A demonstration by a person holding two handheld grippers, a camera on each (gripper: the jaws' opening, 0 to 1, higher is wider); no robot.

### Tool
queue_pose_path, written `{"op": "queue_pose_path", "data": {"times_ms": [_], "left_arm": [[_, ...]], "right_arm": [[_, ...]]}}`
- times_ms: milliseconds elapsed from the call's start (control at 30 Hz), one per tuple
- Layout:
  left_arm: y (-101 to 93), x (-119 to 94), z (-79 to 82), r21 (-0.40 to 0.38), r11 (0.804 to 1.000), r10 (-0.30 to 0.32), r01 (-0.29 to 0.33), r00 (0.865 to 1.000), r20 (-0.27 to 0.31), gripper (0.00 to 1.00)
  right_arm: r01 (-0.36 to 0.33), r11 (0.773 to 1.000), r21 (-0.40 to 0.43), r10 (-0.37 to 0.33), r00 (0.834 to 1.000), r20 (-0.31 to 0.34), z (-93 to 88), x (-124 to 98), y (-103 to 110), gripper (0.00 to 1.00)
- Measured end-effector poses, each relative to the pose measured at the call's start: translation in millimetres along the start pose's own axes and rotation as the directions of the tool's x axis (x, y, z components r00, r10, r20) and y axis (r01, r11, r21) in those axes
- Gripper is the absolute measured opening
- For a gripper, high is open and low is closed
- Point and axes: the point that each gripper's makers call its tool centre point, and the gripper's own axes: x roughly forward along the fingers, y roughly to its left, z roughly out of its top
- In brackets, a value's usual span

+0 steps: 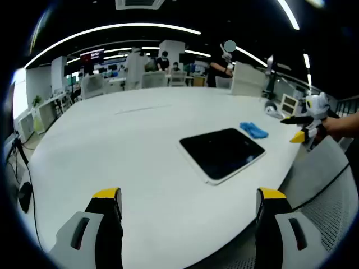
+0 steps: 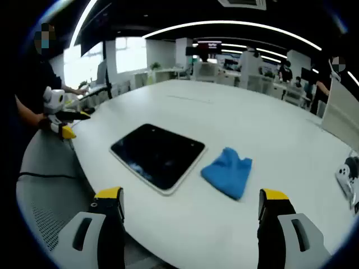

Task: Wipe the mirror surface with the cleaning cloth until all visible marks leave the cleaned area.

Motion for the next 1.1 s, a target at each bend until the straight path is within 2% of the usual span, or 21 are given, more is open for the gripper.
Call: {"op": "queue_pose_path", "data": {"times_ms": [67, 100, 167, 300, 333, 467, 533, 567, 633, 667, 733, 800, 900, 967, 1100], "left_arm": [[4.4, -1.0, 6.2, -0.035, 0.999, 0.012, -0.011, 0.999, 0.036, 0.99], [6.1, -1.4, 6.1, -0.038, 0.999, 0.016, -0.015, 0.999, 0.036, 0.99], [5.6, 0.4, 3.0, -0.039, 0.999, 0.013, -0.012, 1.0, 0.019, 0.99], [-4.5, 0.8, 1.3, -0.026, 0.999, -0.039, 0.038, 0.999, -0.029, 0.99], [-4.0, 0.7, 1.2, -0.024, 0.999, -0.035, 0.034, 0.999, -0.037, 0.99], [-3.7, -0.6, 7.7, 0.017, 0.999, -0.044, 0.044, 0.999, -0.008, 0.99], [7.0, -1.8, 2.9, 0.061, 0.998, 0.006, -0.004, 0.999, -0.035, 0.99], [9.5, -1.7, 3.8, 0.058, 0.998, 0.02, -0.019, 0.999, -0.027, 0.99], [6.8, -2.7, 9.9, 0.015, 1.0, 0.01, -0.01, 1.0, 0.019, 0.99], [8.4, -3.6, 8.6, 0.021, 1.0, 0.017, -0.018, 1.0, 0.013, 0.99], [9.9, -3.5, 7.1, 0.025, 0.999, 0.022, -0.022, 1.0, 0.003, 0.99], [7.8, -3.3, 11.4, -0.019, 1.0, 0.006, -0.005, 1.0, 0.021, 0.99], [8.8, -3.4, 15.1, -0.013, 1.0, 0.015, -0.015, 0.999, 0.04, 0.99], [9.9, -4.2, 24.4, -0.041, 0.999, 0.032, -0.028, 0.996, 0.085, 0.99], [13.6, -3.8, 27.8, -0.035, 0.999, 0.043, -0.04, 0.995, 0.087, 0.99]], "right_arm": [[0.012, 0.998, 0.064, -0.014, 1.0, 0.022, -1.5, -1.4, -7.8, 1.0], [0.015, 0.994, 0.11, -0.017, 1.0, 0.016, -6.9, -3.3, -12.4, 0.99], [0.024, 0.988, 0.151, -0.025, 1.0, 0.006, -13.2, -5.9, -18.8, 0.98], [0.024, 0.989, 0.147, -0.028, 0.999, 0.027, -10.2, -14.1, -27.1, 0.98], [0.018, 0.989, 0.144, -0.023, 0.999, 0.031, -8.8, -14.8, -27.8, 0.99], [0.038, 0.991, 0.13, -0.042, 0.999, 0.029, -6.7, -14.7, -38.0, 0.97], [0.037, 0.985, 0.166, -0.042, 0.999, 0.025, -8.4, -11.0, -41.5, 0.97], [0.037, 0.986, 0.164, -0.041, 0.999, 0.025, -8.3, -9.8, -41.3, 0.97], [0.042, 0.989, 0.142, -0.045, 0.999, 0.018, -8.2, -7.9, -39.1, 0.97], [0.047, 0.99, 0.132, -0.048, 0.999, 0.004, -10.4, -6.9, -37.4, 0.97], [0.038, 0.99, 0.138, -0.041, 0.999, 0.014, -10.9, -5.8, -35.0, 0.98], [0.031, 0.988, 0.151, -0.033, 0.999, 0.013, -12.7, -5.2, -30.2, 0.97], [0.031, 0.989, 0.144, -0.033, 0.999, 0.01, -16.9, -4.5, -28.2, 0.94], [0.026, 0.986, 0.163, -0.03, 0.999, 0.019, -14.9, -4.5, -26.8, 0.94], [0.024, 0.983, 0.183, -0.027, 1.0, 0.015, -15.9, -3.5, -26.6, 0.95]]}}
